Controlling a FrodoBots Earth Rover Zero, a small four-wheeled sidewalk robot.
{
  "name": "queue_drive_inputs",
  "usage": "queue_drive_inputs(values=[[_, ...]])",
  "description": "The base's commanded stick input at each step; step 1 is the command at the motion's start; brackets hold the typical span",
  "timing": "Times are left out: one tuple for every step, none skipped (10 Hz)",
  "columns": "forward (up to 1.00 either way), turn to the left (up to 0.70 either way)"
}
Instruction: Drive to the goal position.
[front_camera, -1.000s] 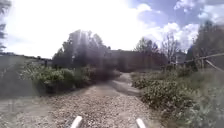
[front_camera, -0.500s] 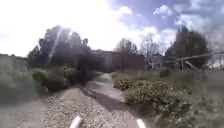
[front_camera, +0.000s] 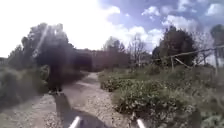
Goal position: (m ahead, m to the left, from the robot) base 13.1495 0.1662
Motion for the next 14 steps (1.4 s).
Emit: queue_drive_inputs(values=[[0.56,-0.14],[0.58,0.0],[0.62,0.0],[0.68,0.0],[0.7,0.0],[0.7,0.0],[0.7,0.0],[0.7,0.0],[0.7,0.0],[0.7,0.11],[0.7,0.23],[0.7,0.35],[0.69,0.34],[0.63,0.31]])
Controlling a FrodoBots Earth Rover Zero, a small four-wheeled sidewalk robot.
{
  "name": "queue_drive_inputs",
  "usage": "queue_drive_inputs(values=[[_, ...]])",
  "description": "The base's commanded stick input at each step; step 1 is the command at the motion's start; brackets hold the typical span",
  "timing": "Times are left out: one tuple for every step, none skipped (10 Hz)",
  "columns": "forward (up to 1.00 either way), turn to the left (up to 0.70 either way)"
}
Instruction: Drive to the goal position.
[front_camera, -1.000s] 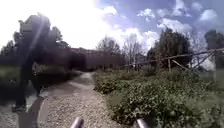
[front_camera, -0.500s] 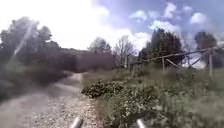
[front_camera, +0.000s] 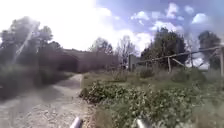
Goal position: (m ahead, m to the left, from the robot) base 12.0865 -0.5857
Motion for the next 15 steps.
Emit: queue_drive_inputs(values=[[0.58,0.56],[0.57,0.57],[0.55,0.55],[0.53,0.53],[0.51,0.51],[0.5,0.5],[0.49,0.3],[0.48,0.09],[0.42,0.0],[0.36,0.0],[0.31,0.0],[0.32,0.0],[0.42,0.0],[0.55,0.0],[0.54,0.0]])
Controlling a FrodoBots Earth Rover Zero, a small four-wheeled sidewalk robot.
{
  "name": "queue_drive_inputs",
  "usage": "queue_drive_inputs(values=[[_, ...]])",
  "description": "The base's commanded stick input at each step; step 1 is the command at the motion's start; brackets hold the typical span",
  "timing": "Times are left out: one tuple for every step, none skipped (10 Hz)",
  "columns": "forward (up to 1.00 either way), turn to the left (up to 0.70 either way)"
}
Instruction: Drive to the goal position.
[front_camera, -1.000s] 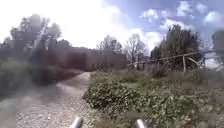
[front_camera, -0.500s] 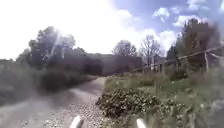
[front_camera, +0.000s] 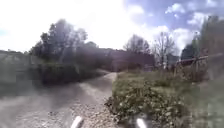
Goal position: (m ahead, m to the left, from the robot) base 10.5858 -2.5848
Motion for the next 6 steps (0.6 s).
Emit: queue_drive_inputs(values=[[0.51,0.0],[0.5,0.0],[0.52,0.0],[0.7,0.0],[0.7,0.0],[0.7,0.0]])
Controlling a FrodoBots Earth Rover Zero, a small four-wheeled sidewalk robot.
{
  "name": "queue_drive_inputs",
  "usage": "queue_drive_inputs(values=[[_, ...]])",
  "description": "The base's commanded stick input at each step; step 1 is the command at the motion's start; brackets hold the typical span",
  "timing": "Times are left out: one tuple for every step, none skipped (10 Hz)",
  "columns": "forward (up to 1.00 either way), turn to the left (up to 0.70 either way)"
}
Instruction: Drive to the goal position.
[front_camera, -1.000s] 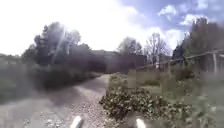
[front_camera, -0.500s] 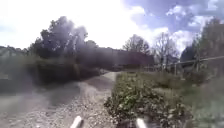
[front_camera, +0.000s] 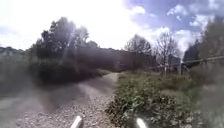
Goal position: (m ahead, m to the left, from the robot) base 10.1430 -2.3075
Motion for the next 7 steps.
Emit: queue_drive_inputs(values=[[0.7,0.0],[0.7,0.0],[0.7,0.0],[0.7,0.0],[0.7,0.0],[0.7,0.0],[0.7,0.0]])
